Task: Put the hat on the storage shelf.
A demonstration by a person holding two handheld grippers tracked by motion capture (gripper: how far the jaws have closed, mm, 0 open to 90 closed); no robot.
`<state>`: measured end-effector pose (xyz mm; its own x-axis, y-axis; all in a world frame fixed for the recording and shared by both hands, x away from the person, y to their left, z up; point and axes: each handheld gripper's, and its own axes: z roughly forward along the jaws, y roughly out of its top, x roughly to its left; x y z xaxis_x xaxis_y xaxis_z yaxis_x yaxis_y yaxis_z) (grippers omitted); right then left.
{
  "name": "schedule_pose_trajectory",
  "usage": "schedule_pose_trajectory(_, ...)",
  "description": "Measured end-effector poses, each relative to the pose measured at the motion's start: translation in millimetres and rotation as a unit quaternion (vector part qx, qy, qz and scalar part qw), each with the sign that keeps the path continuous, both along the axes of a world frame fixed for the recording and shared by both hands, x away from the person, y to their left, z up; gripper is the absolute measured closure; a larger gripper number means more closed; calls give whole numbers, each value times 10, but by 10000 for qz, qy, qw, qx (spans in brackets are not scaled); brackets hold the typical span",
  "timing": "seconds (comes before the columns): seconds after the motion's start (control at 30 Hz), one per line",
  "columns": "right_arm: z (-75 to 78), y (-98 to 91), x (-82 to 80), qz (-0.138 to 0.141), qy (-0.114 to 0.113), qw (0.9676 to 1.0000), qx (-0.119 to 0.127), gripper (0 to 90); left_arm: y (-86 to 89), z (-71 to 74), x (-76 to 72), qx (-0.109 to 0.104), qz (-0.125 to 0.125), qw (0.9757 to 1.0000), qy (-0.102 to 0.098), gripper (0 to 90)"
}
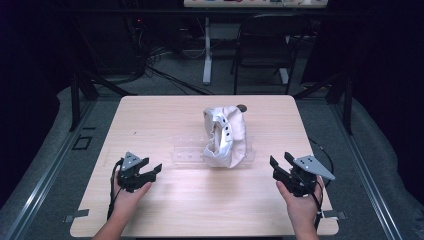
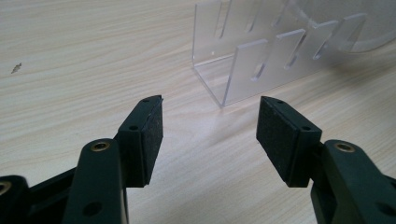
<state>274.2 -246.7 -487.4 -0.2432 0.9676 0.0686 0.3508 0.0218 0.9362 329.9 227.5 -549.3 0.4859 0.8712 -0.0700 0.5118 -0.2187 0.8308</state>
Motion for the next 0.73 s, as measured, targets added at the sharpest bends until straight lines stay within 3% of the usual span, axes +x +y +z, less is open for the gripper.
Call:
schedule_pose_trajectory(0.1,-43,-28,-19,-59,-27,10000,62,467,2,-2,0,-19,1,10000,12,419)
schedule_pose_trajectory(0.23,-156,-40,-47,-160,-150,9997,-138,469,-4,-9,2,-35,-11,10000,0,419)
schedule_pose_trajectory(0.47,-413,-36,9,-163,211,9996,-96,468,-12,8,-6,-12,11,10000,-63,416)
schedule_pose_trajectory(0.73,-458,-42,-5,-180,149,9997,-106,466,-104,-2,-18,66,-128,9998,-100,376)
